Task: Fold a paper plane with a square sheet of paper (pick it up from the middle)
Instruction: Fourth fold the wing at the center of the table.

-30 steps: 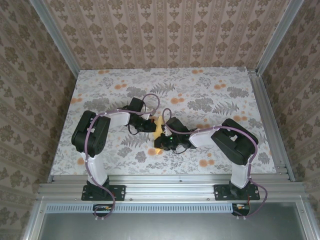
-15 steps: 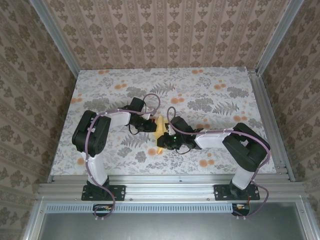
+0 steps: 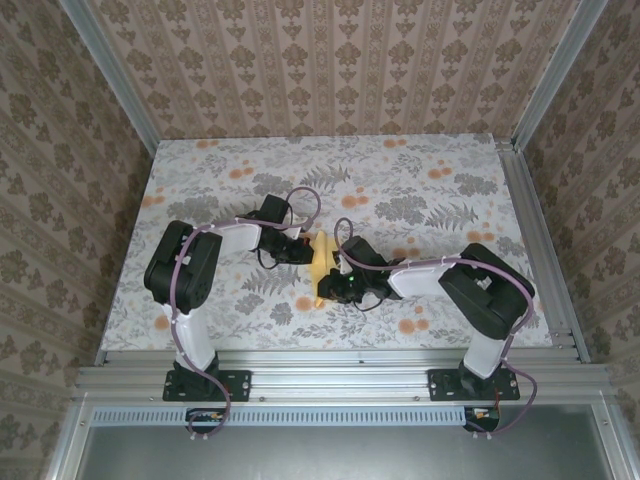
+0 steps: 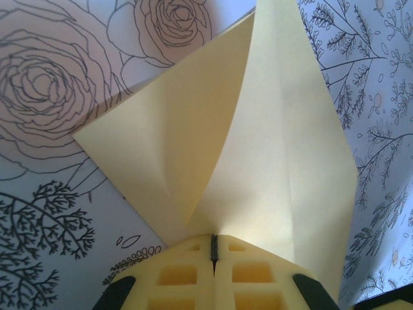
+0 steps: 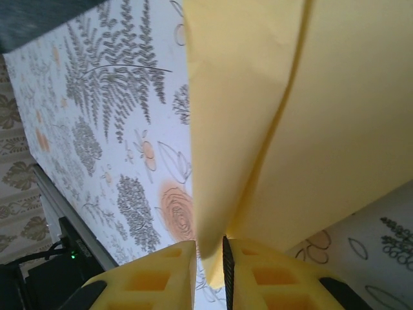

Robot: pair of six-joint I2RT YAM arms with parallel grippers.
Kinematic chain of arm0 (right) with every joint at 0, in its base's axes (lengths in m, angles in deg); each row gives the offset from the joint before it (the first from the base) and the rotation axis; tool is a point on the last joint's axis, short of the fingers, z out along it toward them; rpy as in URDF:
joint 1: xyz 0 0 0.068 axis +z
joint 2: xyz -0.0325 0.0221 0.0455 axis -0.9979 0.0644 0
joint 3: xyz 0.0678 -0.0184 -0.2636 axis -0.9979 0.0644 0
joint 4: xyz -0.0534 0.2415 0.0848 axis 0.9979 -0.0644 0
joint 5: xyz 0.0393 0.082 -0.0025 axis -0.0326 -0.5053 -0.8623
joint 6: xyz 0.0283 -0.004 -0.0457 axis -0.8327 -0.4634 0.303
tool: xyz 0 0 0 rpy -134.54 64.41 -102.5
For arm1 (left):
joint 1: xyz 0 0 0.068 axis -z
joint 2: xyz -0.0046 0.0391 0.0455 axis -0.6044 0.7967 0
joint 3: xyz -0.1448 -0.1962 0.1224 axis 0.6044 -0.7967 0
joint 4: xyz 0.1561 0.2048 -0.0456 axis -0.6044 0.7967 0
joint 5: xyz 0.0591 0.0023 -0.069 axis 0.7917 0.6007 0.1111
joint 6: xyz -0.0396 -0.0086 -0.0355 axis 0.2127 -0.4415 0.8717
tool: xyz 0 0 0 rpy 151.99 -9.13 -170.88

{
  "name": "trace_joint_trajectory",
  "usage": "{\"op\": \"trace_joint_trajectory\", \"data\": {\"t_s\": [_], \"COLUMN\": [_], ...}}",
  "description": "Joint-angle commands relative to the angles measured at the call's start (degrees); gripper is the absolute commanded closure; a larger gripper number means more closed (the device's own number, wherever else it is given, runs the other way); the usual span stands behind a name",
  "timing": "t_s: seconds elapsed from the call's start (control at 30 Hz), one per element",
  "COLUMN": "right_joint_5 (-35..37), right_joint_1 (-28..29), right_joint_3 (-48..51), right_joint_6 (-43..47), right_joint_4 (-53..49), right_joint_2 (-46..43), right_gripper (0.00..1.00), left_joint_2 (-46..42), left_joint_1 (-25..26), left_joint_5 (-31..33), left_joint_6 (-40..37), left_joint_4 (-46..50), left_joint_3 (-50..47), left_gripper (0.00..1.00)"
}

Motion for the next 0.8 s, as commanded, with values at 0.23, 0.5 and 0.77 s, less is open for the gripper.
{"op": "trace_joint_trajectory", "data": {"t_s": [0.23, 0.5, 0.77], "right_joint_5": [-1.81, -2.25, -1.22], "right_joint_1": [0.42, 0.56, 0.45], "right_joint_3": [-3.06, -3.55, -1.75], "right_joint_6": [-0.23, -0.31, 0.55], "right_joint_4": [1.54, 1.98, -0.19], "right_joint_2": [2.45, 2.80, -0.65], "right_gripper": [0.79, 0.80, 0.81], "left_joint_2": [4.54, 4.91, 4.87], "left_joint_1": [0.82, 0.81, 0.88], "left_joint_5": [5.40, 5.37, 5.46], "left_joint_6": [-1.94, -2.05, -2.30], "left_joint_4": [3.81, 3.65, 3.91], "left_joint_3": [-1.44, -1.70, -1.50], "left_gripper": [1.00, 1.00, 1.00]}}
